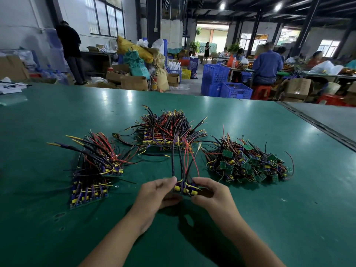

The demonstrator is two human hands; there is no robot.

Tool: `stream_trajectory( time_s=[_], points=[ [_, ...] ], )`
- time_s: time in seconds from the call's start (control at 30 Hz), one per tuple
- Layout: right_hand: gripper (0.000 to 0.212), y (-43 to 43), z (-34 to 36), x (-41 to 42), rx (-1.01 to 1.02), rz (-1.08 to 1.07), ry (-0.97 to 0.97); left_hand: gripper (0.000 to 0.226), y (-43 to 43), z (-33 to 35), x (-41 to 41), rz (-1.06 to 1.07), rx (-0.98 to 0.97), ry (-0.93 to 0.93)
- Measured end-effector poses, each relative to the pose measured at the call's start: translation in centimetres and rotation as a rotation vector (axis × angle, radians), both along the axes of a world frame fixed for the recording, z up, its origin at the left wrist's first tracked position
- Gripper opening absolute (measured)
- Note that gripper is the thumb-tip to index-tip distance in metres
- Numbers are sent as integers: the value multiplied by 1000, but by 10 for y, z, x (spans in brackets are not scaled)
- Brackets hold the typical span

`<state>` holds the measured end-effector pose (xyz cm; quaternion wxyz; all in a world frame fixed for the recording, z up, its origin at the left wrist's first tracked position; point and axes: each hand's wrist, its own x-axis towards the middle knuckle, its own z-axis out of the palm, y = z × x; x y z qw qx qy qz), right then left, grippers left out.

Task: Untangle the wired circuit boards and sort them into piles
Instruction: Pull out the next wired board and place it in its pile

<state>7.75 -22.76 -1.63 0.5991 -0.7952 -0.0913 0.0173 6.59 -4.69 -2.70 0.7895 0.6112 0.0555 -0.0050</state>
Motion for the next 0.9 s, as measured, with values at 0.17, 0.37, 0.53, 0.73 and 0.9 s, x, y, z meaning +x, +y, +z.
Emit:
stream_trajectory(
  time_s=[0.17,0.37,0.53,0.73,0.9],
  points=[
    [55,1,1,-3,79,89,-5,30,-10,-4,1,2,-110,-49],
    [31,3,-1,-8,-257,18,-317,35,-10,-10,3,43,-79,-93],
    [35,8,-4,-5,-382,-49,-397,20,-14,-10,-1,-117,10,-121],
    [40,8,-1,-3,-173,-89,-400,15,-16,-6,3,-63,-91,-47],
    [35,2,0,-2,-230,38,-470,16,-16,-2,4,-6,-151,-18]
  ],
)
